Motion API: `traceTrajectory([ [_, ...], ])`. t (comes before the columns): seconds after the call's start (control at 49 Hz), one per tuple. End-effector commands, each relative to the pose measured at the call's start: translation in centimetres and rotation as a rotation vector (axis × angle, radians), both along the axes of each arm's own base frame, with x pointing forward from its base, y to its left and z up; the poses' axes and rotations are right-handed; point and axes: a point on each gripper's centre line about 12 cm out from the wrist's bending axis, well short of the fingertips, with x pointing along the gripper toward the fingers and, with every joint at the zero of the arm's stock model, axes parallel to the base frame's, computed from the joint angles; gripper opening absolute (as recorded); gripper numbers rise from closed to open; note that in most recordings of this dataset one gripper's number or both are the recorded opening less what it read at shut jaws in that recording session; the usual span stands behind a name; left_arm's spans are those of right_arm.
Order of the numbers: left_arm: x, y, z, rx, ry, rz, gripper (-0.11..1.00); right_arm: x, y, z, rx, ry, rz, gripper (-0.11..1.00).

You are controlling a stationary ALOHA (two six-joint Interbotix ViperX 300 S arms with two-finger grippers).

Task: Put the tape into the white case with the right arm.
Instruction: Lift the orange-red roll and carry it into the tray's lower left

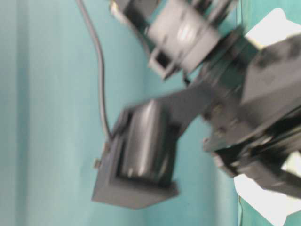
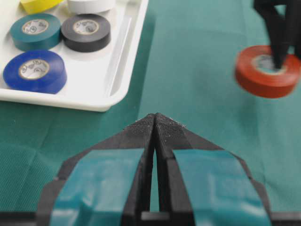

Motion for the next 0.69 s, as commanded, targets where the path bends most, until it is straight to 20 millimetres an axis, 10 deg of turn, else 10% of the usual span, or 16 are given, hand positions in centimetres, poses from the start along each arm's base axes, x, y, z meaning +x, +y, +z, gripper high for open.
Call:
traceTrajectory([
  [0.0,0.1,0.1,0.5,0.002,-0.015,0.003,0.01,1.1,-1.7,3.5,0.017,-0.083,-0.035,0.02],
  [0.674,0.1,0.1,0.3,0.002,-0.017,0.004,0.01,1.6,-16.5,4.9,0.004,-0.116,-0.335,0.02],
])
